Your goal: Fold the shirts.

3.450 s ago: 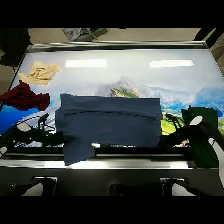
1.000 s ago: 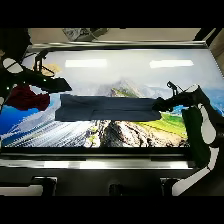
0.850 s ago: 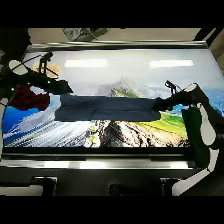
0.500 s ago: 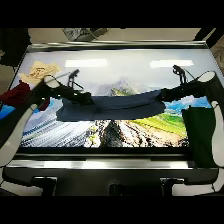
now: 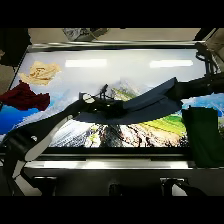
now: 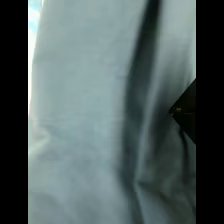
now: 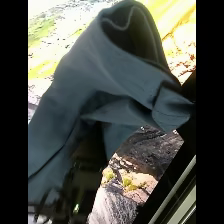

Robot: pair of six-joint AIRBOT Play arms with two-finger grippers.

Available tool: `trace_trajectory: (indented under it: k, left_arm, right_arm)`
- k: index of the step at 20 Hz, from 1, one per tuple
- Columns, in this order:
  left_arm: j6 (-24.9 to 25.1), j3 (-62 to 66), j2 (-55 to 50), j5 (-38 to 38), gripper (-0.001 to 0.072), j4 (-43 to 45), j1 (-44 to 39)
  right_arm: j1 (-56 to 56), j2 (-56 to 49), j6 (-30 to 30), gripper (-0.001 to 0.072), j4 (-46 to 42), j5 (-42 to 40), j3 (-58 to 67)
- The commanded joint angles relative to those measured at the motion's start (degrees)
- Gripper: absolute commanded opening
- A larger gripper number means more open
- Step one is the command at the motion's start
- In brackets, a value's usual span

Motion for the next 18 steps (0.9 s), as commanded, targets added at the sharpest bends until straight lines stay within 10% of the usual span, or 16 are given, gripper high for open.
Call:
trace_trajectory:
  k: [1,6,13,18]
  left_arm:
    - [0.0,3.5,-4.5,2.4,0.0029,-8.4,-5.7]
    - [1.8,7.6,-7.2,1.1,0.0026,-9.3,-5.4]
    - [1.1,7.6,12.6,-14.5,0.0027,22.8,14.9]
    - [1.1,7.6,24.4,-17.1,0.0028,25.7,28.9]
  right_arm:
    - [0.0,5.0,2.9,0.0052,0.0,-0.2,0.1]
    - [0.0,4.0,2.9,0.0052,1.6,-2.9,0.1]
    - [12.4,-4.7,1.7,0.0052,10.3,-14.8,0.1]
    - [26.1,-12.7,4.8,0.0052,14.5,-30.3,0.1]
